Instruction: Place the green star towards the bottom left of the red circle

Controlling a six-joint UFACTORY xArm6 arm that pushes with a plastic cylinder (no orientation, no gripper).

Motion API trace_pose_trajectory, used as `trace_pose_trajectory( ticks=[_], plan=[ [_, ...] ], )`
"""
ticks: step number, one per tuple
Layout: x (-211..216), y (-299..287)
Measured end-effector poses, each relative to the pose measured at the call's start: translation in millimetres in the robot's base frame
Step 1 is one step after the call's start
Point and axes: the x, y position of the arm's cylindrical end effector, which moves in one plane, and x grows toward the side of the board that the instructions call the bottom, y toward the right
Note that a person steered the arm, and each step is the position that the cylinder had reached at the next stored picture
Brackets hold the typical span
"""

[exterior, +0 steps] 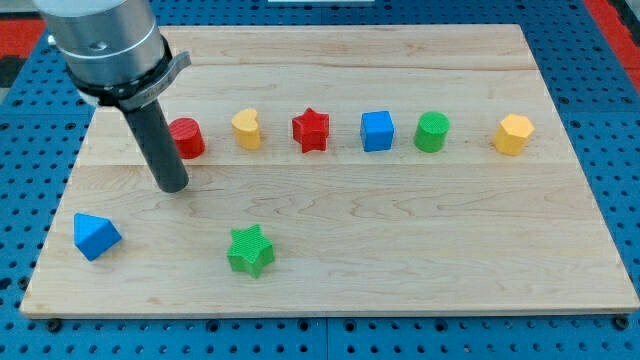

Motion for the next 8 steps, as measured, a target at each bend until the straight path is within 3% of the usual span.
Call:
trace_pose_trajectory(
  ticks=[2,3,4,5,6,7,8],
  plan=[
    [-43,-13],
    [-25,5],
    [6,118],
    [89,169],
    [113,122],
    [86,45],
    [56,39]
  ],
)
